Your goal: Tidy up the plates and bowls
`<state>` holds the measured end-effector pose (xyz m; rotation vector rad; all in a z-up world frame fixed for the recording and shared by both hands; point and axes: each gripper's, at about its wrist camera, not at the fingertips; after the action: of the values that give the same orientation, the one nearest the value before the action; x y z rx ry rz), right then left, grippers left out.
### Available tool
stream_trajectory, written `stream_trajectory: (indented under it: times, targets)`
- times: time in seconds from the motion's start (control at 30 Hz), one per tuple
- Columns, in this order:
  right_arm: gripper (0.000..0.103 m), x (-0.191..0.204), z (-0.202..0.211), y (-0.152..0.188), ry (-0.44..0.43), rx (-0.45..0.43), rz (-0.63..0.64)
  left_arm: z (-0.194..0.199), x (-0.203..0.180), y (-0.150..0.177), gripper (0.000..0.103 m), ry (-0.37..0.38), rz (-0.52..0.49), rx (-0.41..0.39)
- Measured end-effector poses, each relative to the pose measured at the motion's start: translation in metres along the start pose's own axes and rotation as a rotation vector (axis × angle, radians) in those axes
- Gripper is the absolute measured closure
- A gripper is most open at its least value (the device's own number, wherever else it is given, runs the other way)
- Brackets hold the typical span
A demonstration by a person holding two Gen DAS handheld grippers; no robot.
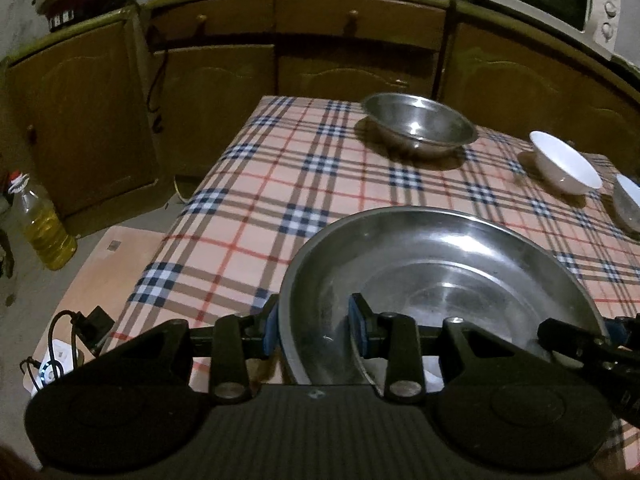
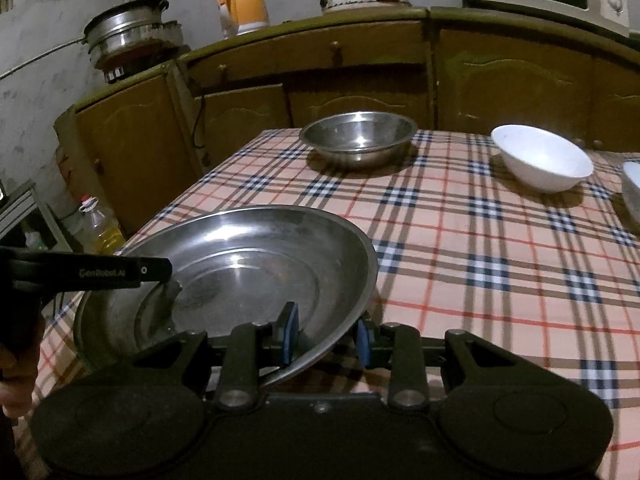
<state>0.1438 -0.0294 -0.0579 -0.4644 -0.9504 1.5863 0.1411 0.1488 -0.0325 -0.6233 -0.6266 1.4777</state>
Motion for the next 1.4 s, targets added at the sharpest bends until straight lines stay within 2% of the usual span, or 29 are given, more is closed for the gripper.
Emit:
stream_trajectory:
  times: [0.3, 0.83, 0.97, 1.17, 1.33, 1.4]
  targets:
    - [0.065, 0.008, -0.021, 0.005, -0.013, 0.02, -0.002, -0.014, 0.014, 0.004, 0.068, -0.004, 0.011, 0.008]
    - [0.063, 0.006, -0.029, 0.01, -0.068, 0.078, -0.051, -0.022, 0.022, 0.006, 0.064, -0.011, 0.056, 0.011]
    - [0.062, 0.006, -0.027, 0.012, -0.038, 0.084, -0.037, -0.021, 0.021, 0.006, 0.061, -0.021, 0.05, 0.015]
    - [0.062, 0.001, -0.017, 0.005, -0.025, 0.044, -0.03, -0.018, 0.018, 0.006, 0.044, -0.044, 0.042, 0.018]
    - [0.051, -0.002, -0.008, -0.001, -0.027, 0.013, -0.026, -0.011, 0.017, 0.005, 0.03, -0.06, 0.041, 0.02]
    - [0.043, -0.005, -0.005, -0.005, -0.027, 0.002, -0.025, -0.007, 0.016, 0.003, 0.028, -0.066, 0.031, 0.015]
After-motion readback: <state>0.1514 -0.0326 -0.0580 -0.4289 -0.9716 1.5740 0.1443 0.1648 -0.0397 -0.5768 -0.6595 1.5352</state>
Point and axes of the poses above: each gripper's, at about its wrist camera, not at the fingertips, and z roughly against the way its jaws point, x to its left, y to its underside, and after that the axes turned 2 degrees about -z, right-handed
